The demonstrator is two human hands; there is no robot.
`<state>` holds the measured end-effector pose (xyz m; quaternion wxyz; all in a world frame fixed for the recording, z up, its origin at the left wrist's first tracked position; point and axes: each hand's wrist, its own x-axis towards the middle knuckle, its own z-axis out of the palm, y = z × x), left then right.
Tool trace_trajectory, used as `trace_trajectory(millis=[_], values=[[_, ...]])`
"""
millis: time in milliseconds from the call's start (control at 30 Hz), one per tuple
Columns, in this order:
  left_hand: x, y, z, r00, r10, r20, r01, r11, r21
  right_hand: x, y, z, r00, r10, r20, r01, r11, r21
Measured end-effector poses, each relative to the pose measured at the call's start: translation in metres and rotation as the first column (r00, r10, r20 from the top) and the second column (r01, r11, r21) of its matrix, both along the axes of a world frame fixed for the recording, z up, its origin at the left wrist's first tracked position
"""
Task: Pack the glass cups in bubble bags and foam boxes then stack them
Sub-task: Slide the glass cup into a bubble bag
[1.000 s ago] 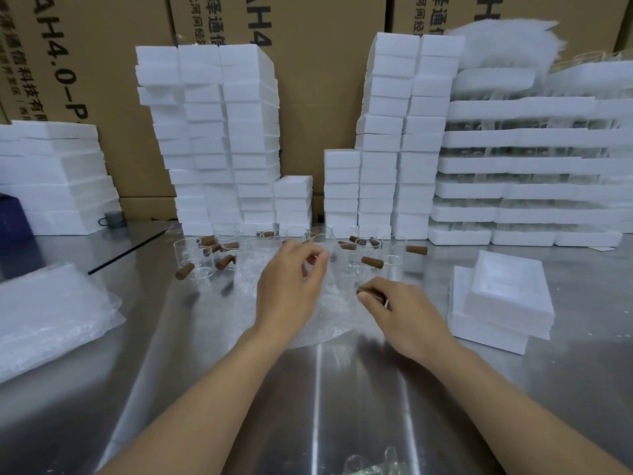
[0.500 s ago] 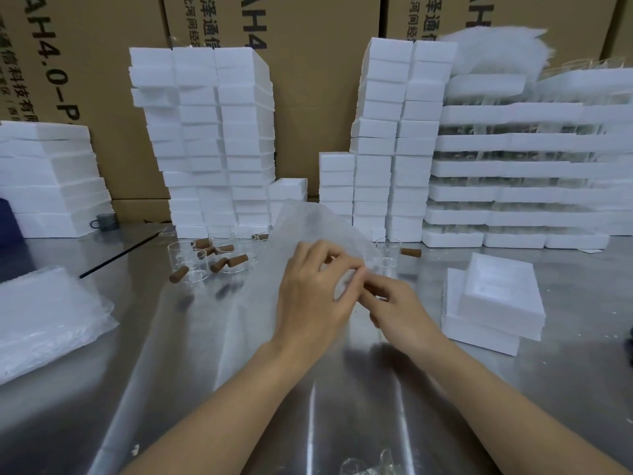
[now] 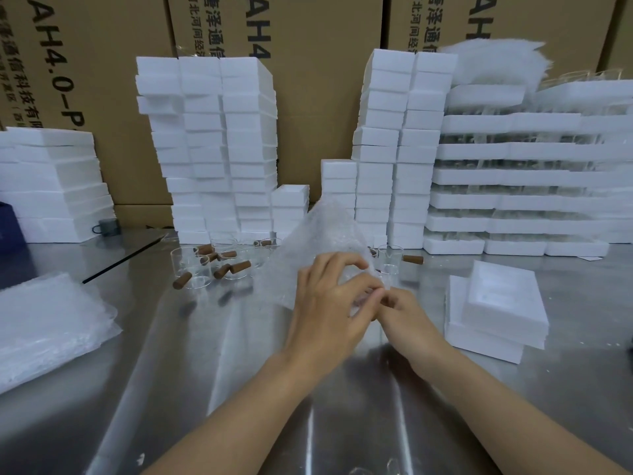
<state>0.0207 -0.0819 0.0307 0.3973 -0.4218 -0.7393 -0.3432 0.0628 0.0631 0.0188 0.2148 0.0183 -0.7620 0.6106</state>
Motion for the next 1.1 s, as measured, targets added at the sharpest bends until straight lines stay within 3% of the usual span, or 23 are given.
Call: trace_trajectory(millis=[133, 267, 367, 433, 533, 667, 767, 1000, 1100], values=[[0.004, 0.002, 0.0, 0.995, -0.104, 0.003, 0.104, 0.994, 0.028, 0.0, 0.001, 0.0, 0.996, -0.013, 0.088, 0.021, 0.996, -0.088], [0.008, 0.001, 0.005, 0.987, -0.158, 0.018, 0.156, 0.985, 0.08, -0.002, 0.004, 0.0, 0.997, 0.05, 0.052, -0.038, 0.977, -0.21], [0.002, -0.007, 0.016, 0.994, -0.101, 0.039, 0.088, 0.966, 0.243, -0.003, 0.0, 0.003, 0.996, 0.081, 0.043, -0.066, 0.958, -0.279], [-0.007, -0.018, 0.025, 0.982, -0.097, 0.16, 0.028, 0.922, 0.387, -0.003, 0.001, 0.003, 0.994, 0.104, 0.038, -0.089, 0.951, -0.296], [-0.021, -0.034, 0.033, 0.879, -0.232, 0.417, -0.019, 0.856, 0.516, -0.002, 0.0, 0.0, 0.991, 0.13, 0.031, -0.114, 0.945, -0.306], [-0.031, -0.038, 0.033, 0.649, -0.473, 0.595, 0.045, 0.805, 0.591, -0.001, -0.002, -0.001, 0.986, 0.162, 0.047, -0.14, 0.941, -0.308], [-0.029, -0.032, 0.028, 0.572, -0.494, 0.655, 0.145, 0.847, 0.512, -0.001, -0.002, -0.003, 0.982, 0.169, 0.088, -0.133, 0.94, -0.313], [-0.025, -0.025, 0.017, 0.653, -0.429, 0.625, 0.256, 0.901, 0.351, 0.004, -0.001, 0.0, 0.983, 0.175, 0.058, -0.159, 0.965, -0.209], [-0.029, -0.024, 0.013, 0.694, -0.42, 0.584, 0.276, 0.905, 0.323, 0.005, 0.001, -0.001, 0.998, 0.057, 0.033, -0.055, 0.996, -0.07]])
